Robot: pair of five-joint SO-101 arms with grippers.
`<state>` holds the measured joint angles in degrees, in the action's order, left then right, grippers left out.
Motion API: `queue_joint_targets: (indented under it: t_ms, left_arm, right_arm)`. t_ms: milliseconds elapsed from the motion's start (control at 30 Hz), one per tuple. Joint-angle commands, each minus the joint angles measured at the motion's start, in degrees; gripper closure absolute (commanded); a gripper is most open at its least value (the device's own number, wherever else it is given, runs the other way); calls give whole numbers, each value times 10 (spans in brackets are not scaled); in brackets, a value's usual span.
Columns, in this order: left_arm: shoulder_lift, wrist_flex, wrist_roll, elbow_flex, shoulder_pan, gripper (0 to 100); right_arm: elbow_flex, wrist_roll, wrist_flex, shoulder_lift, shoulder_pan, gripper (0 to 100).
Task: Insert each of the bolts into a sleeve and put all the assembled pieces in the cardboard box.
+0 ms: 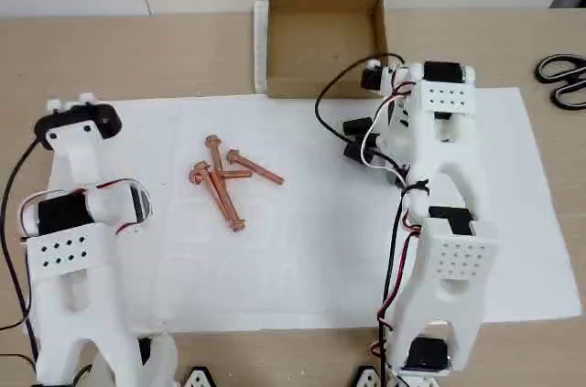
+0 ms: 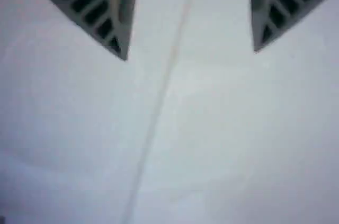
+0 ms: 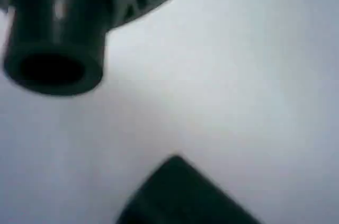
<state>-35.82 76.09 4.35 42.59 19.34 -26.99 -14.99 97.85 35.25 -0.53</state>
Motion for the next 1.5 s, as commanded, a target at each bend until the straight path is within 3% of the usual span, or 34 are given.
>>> queue_joint_targets:
  t_ms: [0, 167, 333, 700, 833, 1000, 1467]
  left_arm:
    - [-3, -23, 3, 12, 1, 852]
    - [-3, -25, 2, 13, 1, 852]
    - [-3, -25, 2, 13, 1, 852]
    - [-3, -23, 2, 15, 1, 852]
    - [-3, -22, 2, 15, 1, 852]
    - [-3, -22, 2, 15, 1, 852]
    - [-3, -22, 2, 15, 1, 852]
  right_arm:
    - [14, 38, 16, -47, -2, 968]
    - [46, 62, 16, -155, -2, 968]
    - [178, 83, -9, -300, -2, 967]
    - [540, 81, -308, -401, -3, 963]
    - [566, 80, -324, -401, -3, 949]
    - [567, 80, -322, -404, -3, 842]
    - [564, 81, -353, -401, 0, 847]
